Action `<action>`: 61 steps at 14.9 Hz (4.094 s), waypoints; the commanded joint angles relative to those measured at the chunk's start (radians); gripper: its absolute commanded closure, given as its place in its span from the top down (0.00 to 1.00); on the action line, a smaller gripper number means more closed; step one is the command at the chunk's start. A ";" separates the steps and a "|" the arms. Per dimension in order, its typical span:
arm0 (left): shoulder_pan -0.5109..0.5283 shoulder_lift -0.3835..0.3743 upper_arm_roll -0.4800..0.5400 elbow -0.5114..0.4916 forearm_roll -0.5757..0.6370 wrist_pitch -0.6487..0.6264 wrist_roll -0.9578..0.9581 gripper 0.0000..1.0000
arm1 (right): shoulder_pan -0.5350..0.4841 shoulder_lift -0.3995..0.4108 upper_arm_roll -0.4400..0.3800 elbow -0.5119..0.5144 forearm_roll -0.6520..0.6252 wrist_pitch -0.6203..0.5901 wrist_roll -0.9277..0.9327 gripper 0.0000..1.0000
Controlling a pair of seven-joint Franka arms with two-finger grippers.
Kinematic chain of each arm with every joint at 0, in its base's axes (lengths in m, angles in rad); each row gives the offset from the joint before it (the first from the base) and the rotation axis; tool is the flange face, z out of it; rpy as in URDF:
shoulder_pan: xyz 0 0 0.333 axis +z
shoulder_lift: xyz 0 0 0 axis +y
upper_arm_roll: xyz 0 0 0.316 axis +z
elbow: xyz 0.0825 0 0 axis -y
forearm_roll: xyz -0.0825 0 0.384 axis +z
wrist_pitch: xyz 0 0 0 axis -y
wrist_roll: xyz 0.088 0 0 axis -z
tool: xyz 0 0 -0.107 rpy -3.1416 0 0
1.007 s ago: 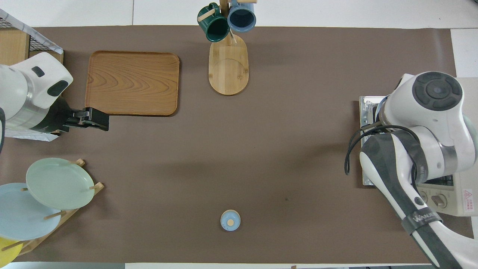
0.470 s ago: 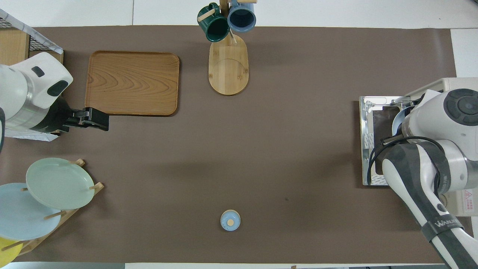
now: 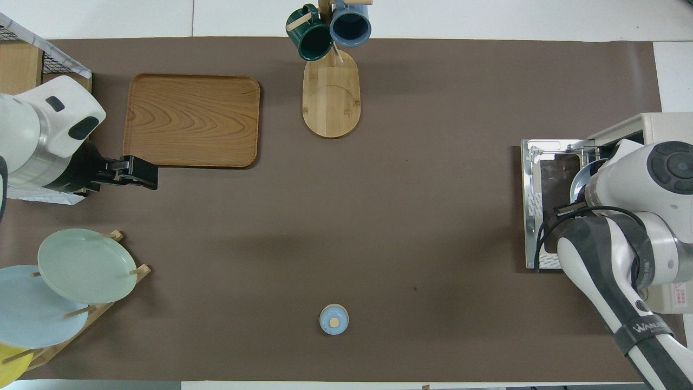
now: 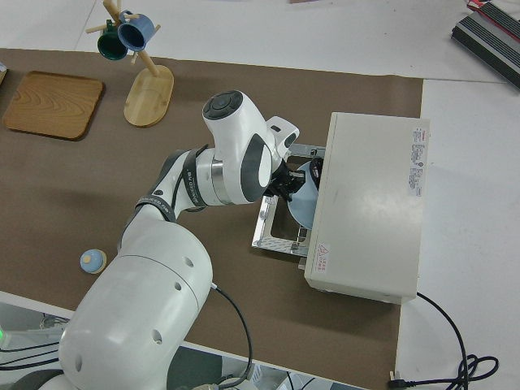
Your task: Put eggplant into oven
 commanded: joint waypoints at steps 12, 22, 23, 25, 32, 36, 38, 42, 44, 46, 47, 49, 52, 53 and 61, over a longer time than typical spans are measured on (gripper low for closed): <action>0.011 -0.007 -0.002 0.011 -0.015 -0.014 0.009 1.00 | 0.079 0.020 0.013 0.107 0.057 -0.104 0.017 0.40; 0.011 -0.007 -0.002 0.011 -0.015 -0.014 0.009 1.00 | 0.147 0.165 0.013 0.037 0.078 0.183 0.167 0.00; 0.011 -0.007 -0.002 0.011 -0.015 -0.014 0.009 1.00 | 0.147 0.181 0.013 0.037 0.078 0.196 0.179 0.00; 0.011 -0.007 -0.002 0.011 -0.015 -0.014 0.009 1.00 | 0.150 0.186 0.013 0.022 0.078 0.206 0.187 0.00; 0.011 -0.007 -0.002 0.011 -0.015 -0.014 0.009 1.00 | 0.148 0.182 0.009 0.009 0.055 0.172 0.188 0.00; 0.011 -0.007 -0.002 0.011 -0.015 -0.014 0.009 1.00 | 0.142 0.180 0.009 0.012 -0.036 0.149 0.188 0.00; 0.011 -0.007 -0.002 0.011 -0.015 -0.014 0.009 1.00 | 0.144 0.180 0.009 0.015 -0.047 0.140 0.188 0.00; 0.011 -0.007 -0.002 0.011 -0.015 -0.014 0.009 1.00 | 0.144 0.183 0.009 0.079 -0.158 0.028 0.181 0.00; 0.011 -0.007 -0.002 0.011 -0.015 -0.014 0.009 1.00 | 0.139 0.182 0.010 0.145 -0.192 -0.055 0.131 0.00; 0.011 -0.007 -0.002 0.011 -0.015 -0.014 0.009 1.00 | 0.110 0.165 0.007 0.230 -0.182 -0.145 0.008 0.00; 0.011 -0.007 -0.002 0.011 -0.015 -0.014 0.009 1.00 | 0.084 0.159 0.008 0.270 -0.179 -0.196 -0.032 0.00; 0.011 -0.007 -0.002 0.011 -0.015 -0.014 0.009 1.00 | 0.043 0.131 0.009 0.310 -0.154 -0.248 -0.084 0.00; 0.011 -0.007 -0.002 0.011 -0.015 -0.014 0.009 1.00 | -0.014 0.087 0.009 0.310 -0.111 -0.282 -0.146 0.00; 0.011 -0.007 -0.002 0.011 -0.015 -0.014 0.009 1.00 | -0.023 0.076 0.009 0.310 -0.105 -0.290 -0.164 0.00; 0.011 -0.007 -0.002 0.011 -0.015 -0.014 0.009 1.00 | -0.007 0.063 0.032 0.562 0.099 -0.510 -0.163 0.00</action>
